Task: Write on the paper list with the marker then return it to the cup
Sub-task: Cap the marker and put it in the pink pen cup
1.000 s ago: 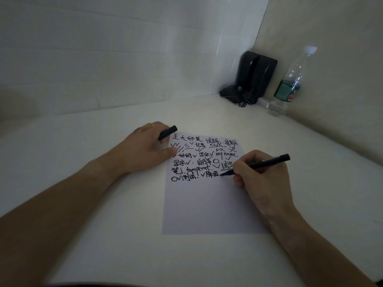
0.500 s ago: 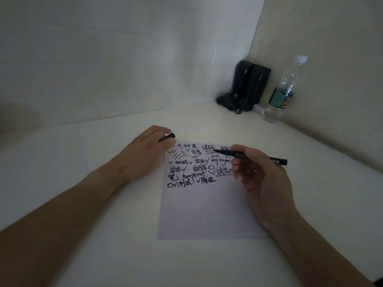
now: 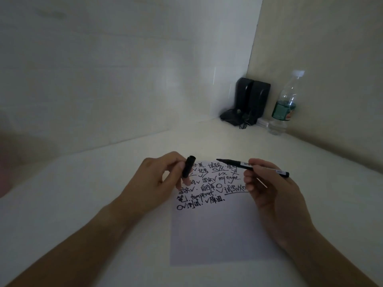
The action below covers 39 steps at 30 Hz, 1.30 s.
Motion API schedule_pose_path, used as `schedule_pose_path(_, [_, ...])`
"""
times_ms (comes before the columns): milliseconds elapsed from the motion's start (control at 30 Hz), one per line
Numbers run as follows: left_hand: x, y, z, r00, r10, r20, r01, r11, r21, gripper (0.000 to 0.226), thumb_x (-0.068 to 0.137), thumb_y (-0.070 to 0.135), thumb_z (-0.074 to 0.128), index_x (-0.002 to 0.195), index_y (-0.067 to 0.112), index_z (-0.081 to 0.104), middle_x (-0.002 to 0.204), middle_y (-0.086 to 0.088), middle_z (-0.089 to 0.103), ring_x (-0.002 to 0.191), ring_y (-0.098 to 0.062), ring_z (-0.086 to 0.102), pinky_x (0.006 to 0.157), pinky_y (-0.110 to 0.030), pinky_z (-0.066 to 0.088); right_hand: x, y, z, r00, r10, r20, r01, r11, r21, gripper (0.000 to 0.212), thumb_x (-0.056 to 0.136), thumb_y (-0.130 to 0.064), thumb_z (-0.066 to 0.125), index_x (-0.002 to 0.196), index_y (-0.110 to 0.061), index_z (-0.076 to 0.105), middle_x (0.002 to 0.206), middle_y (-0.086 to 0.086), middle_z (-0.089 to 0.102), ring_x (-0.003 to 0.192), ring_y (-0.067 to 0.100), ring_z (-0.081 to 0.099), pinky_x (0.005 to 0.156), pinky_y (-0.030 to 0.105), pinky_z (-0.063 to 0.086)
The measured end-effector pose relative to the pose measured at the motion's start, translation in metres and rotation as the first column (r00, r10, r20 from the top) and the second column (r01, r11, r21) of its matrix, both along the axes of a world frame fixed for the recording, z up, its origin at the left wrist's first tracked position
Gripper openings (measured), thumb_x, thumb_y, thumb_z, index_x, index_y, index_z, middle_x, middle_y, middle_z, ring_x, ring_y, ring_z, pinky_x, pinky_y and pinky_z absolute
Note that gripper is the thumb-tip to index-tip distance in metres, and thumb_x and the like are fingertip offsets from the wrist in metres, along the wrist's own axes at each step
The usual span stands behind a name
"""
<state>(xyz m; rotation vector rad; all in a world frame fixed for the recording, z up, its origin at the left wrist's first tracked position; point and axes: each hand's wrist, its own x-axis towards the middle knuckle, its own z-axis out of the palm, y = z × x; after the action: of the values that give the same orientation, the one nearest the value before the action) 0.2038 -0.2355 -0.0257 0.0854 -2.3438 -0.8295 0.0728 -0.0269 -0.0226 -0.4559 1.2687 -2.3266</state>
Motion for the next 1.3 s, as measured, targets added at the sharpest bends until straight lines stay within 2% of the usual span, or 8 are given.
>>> schedule_pose_path(133, [0.001,0.001,0.001,1.000,-0.010,0.024,0.012,0.998,-0.063,0.020,0.102,0.007,0.053,0.090,0.012,0.068,0.071,0.008,0.076,0.060,-0.008,0.071,0.055,-0.004,0.041,0.001,-0.001,-0.001,0.999,0.048,-0.019,-0.048,0.999,-0.009,0.017,0.072,-0.009,0.066,0.084,-0.007,0.078,0.068,0.011,0.070,0.062,0.019,0.063,0.056,0.021,0.053])
schedule_pose_path(233, [0.001,0.001,0.001,1.000,-0.014,0.019,0.016,0.992,-0.127,0.018,0.100,0.009,0.055,0.090,0.013,0.068,0.071,0.011,0.076,0.061,-0.003,0.071,0.049,-0.017,0.047,0.002,-0.002,-0.002,0.995,0.086,-0.049,-0.086,0.996,-0.011,0.018,0.070,-0.012,0.071,0.085,-0.007,0.079,0.069,0.011,0.071,0.063,0.019,0.064,0.056,0.022,0.053])
schedule_pose_path(300, [0.001,0.001,0.001,1.000,-0.013,0.018,0.016,0.990,-0.143,0.017,0.100,0.010,0.055,0.089,0.012,0.068,0.071,0.012,0.076,0.061,-0.003,0.071,0.051,-0.025,0.052,0.003,-0.002,-0.002,0.992,0.108,-0.070,-0.109,0.994,-0.008,0.024,0.064,-0.016,0.075,0.086,-0.007,0.079,0.069,0.011,0.071,0.062,0.018,0.065,0.056,0.021,0.053])
schedule_pose_path(400, [0.002,0.002,0.002,0.999,-0.016,0.030,0.021,0.988,-0.155,0.018,0.100,0.010,0.055,0.088,0.011,0.069,0.071,0.010,0.076,0.060,-0.003,0.069,0.049,-0.007,0.038,0.004,-0.002,-0.003,0.987,0.132,-0.093,-0.132,0.991,0.003,0.028,0.063,-0.017,0.075,0.088,-0.005,0.079,0.071,0.013,0.072,0.063,0.018,0.066,0.057,0.021,0.054])
schedule_pose_path(500, [0.002,0.004,0.003,0.999,-0.019,0.034,0.024,0.986,-0.163,0.017,0.099,0.008,0.056,0.088,0.009,0.069,0.071,0.008,0.076,0.057,0.004,0.063,0.049,-0.001,0.031,0.004,-0.003,-0.004,0.984,0.138,-0.113,-0.137,0.990,0.024,0.029,0.065,-0.017,0.075,0.091,-0.004,0.079,0.073,0.015,0.072,0.064,0.019,0.066,0.058,0.021,0.055])
schedule_pose_path(967, [0.003,0.007,0.004,0.998,-0.036,0.048,0.045,0.976,-0.211,0.015,0.099,0.009,0.057,0.091,0.011,0.069,0.071,0.008,0.074,0.057,0.011,0.057,0.056,-0.001,0.034,0.009,-0.004,-0.003,0.970,0.115,-0.215,-0.094,0.990,0.108,0.029,0.063,-0.020,0.077,0.087,-0.005,0.079,0.071,0.017,0.071,0.064,0.022,0.064,0.056,0.023,0.051])
schedule_pose_path(1133, [0.002,0.008,0.003,0.996,-0.081,-0.029,0.078,0.992,-0.098,0.011,0.100,0.013,0.060,0.101,0.011,0.071,0.074,0.008,0.070,0.070,-0.010,0.068,0.068,-0.015,0.049,0.012,-0.004,-0.003,0.955,0.126,-0.269,-0.075,0.979,0.190,0.027,0.067,-0.019,0.077,0.089,-0.004,0.080,0.073,0.020,0.074,0.066,0.025,0.069,0.056,0.025,0.053])
schedule_pose_path(1300, [-0.001,0.009,-0.002,0.988,-0.152,-0.024,0.150,0.918,0.367,0.010,0.093,0.016,0.070,0.095,0.007,0.075,0.074,-0.003,0.074,0.061,-0.017,0.068,0.070,-0.028,0.055,0.012,-0.002,-0.003,0.955,0.122,-0.272,-0.058,0.971,0.230,0.023,0.072,-0.012,0.076,0.094,-0.004,0.078,0.084,0.026,0.078,0.074,0.031,0.077,0.059,0.025,0.057])
